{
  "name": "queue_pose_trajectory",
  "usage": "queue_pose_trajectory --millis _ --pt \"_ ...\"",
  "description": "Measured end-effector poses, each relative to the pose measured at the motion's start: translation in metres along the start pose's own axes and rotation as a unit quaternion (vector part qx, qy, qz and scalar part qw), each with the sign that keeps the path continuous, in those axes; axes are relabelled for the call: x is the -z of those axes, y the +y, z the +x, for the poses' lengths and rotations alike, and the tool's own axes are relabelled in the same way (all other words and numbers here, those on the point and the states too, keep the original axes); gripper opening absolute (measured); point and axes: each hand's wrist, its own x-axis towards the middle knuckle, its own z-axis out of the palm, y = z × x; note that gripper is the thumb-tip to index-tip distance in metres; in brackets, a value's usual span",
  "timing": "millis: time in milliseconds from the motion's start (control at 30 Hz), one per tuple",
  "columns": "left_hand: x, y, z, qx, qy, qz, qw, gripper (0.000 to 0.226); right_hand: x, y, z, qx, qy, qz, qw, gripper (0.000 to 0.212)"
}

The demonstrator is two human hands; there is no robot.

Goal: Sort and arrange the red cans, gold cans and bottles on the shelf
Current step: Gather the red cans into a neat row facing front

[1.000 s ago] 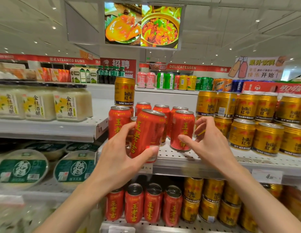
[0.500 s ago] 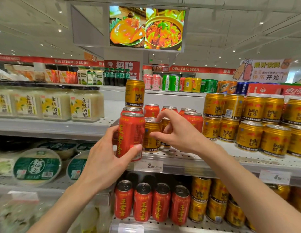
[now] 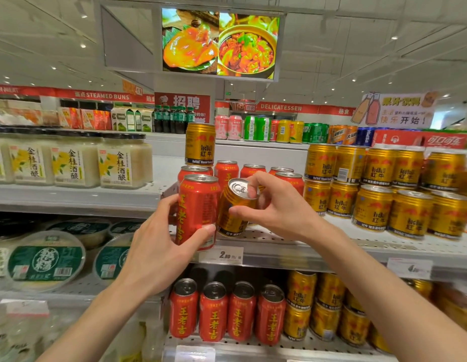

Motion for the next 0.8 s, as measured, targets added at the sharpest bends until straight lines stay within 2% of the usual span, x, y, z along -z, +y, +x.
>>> queue_pose_trajectory --millis 100,200,367,533,800 --pt "-0.008 0.005 0.0 -0.004 -0.002 -0.007 1.0 0.084 0.013 0.006 -0.008 -0.028 -0.009 0.053 0.998 0.038" --pt "-0.02 0.015 0.002 -0.013 -0.008 -0.011 1.0 0.084 0.034 0.012 -0.018 -0.048 -0.019 0.053 0.997 0.041" --pt "-0.046 0.034 0.009 -0.031 -0.018 -0.014 0.999 0.082 0.071 0.032 -0.043 -0.129 -0.02 0.0 0.991 0.039" --pt "-0.061 0.042 0.014 -0.034 -0.01 -0.015 0.999 0.084 0.103 0.053 -0.054 -0.198 0.016 -0.09 0.976 0.039" --pt "-0.063 0.044 0.016 -0.017 0.007 -0.005 1.0 0.09 0.097 0.094 -0.049 -0.233 0.071 -0.172 0.955 0.039"
